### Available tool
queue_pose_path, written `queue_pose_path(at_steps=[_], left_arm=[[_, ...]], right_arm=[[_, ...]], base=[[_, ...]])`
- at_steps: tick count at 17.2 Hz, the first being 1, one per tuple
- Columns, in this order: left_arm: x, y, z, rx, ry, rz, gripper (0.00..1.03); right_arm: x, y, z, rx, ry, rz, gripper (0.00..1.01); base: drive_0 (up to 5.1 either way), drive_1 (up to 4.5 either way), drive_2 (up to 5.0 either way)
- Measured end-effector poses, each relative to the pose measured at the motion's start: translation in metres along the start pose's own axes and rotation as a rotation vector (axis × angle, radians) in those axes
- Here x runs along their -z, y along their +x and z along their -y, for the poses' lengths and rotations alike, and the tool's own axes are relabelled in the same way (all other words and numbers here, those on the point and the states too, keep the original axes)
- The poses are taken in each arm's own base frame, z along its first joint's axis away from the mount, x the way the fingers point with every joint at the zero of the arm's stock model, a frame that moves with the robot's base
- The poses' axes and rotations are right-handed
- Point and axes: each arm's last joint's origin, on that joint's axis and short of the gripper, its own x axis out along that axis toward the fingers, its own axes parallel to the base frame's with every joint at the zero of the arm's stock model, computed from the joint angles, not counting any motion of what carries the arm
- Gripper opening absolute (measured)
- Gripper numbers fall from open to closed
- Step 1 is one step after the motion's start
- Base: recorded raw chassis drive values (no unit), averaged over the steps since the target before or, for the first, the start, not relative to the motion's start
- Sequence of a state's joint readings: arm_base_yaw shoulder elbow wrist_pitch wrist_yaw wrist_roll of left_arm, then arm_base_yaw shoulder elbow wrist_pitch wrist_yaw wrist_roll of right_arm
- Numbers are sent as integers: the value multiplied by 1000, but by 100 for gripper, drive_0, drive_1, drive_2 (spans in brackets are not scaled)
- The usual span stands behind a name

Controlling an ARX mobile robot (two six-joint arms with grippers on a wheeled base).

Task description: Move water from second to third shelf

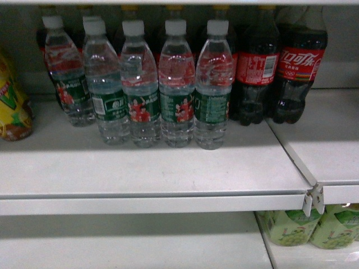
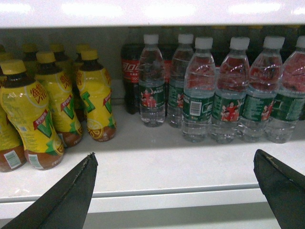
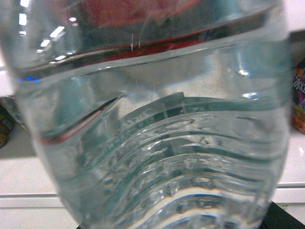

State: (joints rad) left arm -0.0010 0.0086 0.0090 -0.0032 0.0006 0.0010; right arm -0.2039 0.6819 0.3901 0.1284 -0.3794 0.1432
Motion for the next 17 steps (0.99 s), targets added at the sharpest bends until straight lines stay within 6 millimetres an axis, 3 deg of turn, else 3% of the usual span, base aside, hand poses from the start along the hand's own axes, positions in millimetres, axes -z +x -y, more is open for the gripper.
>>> queue_pose_path(at_steps=[17], left_arm=[[0,0,0,-1,0,0,98]], right_arm=[[-1,-1,0,-2,2,9,41]], base=[[0,0,0]])
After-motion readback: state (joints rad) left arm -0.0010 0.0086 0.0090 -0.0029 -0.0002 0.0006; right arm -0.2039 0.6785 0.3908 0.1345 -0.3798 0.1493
